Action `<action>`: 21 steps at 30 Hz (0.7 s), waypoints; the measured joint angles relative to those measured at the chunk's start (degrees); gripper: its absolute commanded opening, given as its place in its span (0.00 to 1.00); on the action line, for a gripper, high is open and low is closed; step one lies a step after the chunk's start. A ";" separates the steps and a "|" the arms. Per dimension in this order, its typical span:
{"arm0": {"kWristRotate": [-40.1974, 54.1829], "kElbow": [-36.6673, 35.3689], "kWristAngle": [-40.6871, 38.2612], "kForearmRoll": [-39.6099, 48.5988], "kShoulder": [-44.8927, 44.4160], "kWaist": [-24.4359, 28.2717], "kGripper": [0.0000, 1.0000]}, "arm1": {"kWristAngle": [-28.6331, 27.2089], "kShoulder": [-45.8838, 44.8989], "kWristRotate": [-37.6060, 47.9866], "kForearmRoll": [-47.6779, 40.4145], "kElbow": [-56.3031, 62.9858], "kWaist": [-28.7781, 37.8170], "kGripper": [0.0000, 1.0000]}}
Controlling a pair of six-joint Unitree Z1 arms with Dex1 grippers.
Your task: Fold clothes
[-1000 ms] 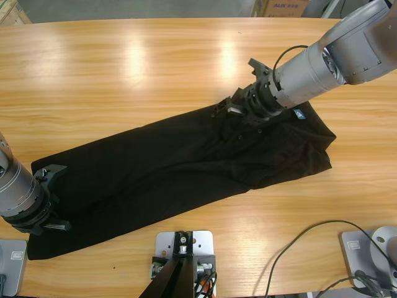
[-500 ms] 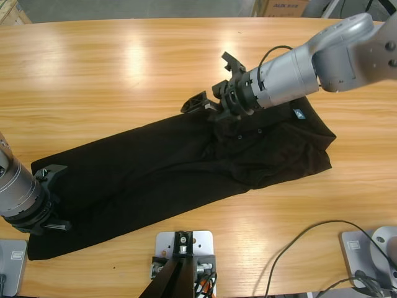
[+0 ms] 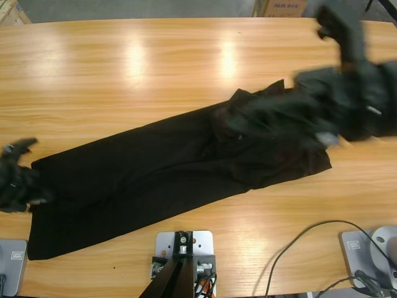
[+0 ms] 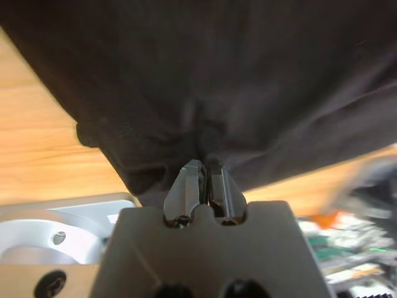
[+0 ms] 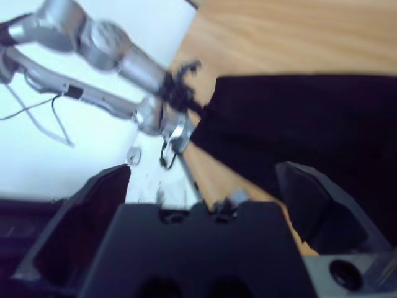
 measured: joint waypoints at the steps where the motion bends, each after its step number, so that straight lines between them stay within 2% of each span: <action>1: -0.02 0.03 -0.98 -0.02 -2.57 2.14 0.00 | 0.15 -2.16 -0.45 3.01 0.26 0.00 0.96; 2: -0.18 0.12 -2.16 -0.09 -5.31 4.39 0.00 | 0.24 -4.13 -0.98 5.93 0.45 0.00 0.96; 4: -0.59 0.65 -3.90 -0.24 -9.83 7.80 0.27 | 0.24 -7.15 -1.89 10.70 0.65 0.00 0.96; 5: -0.67 1.36 -5.19 -0.26 -11.71 9.73 0.34 | 0.24 -8.11 -2.08 12.59 0.76 0.00 0.96; 6: -0.68 2.46 -6.52 -0.25 -13.41 11.60 0.47 | 0.24 -8.98 -2.19 13.91 0.78 0.00 0.96; 8: -0.67 5.08 -9.47 -0.26 -16.16 15.67 0.66 | 0.15 -9.72 -2.42 15.45 0.79 0.00 0.96; 10: -0.49 6.45 -11.81 -0.12 -18.12 18.28 0.76 | -0.24 -9.76 -2.88 15.88 0.85 0.00 0.96; 15: -2.17 8.20 -15.37 0.81 -20.32 21.79 0.75 | -1.72 -9.92 -3.14 15.89 2.74 0.00 0.96; 18: -3.83 10.30 -16.80 0.60 -21.70 27.29 0.75 | -2.09 -11.13 -3.14 15.89 5.02 0.00 0.96; 21: 1.26 10.24 -17.64 -0.04 -18.54 31.50 0.75 | -2.17 -13.16 -3.14 15.89 7.29 -0.28 0.96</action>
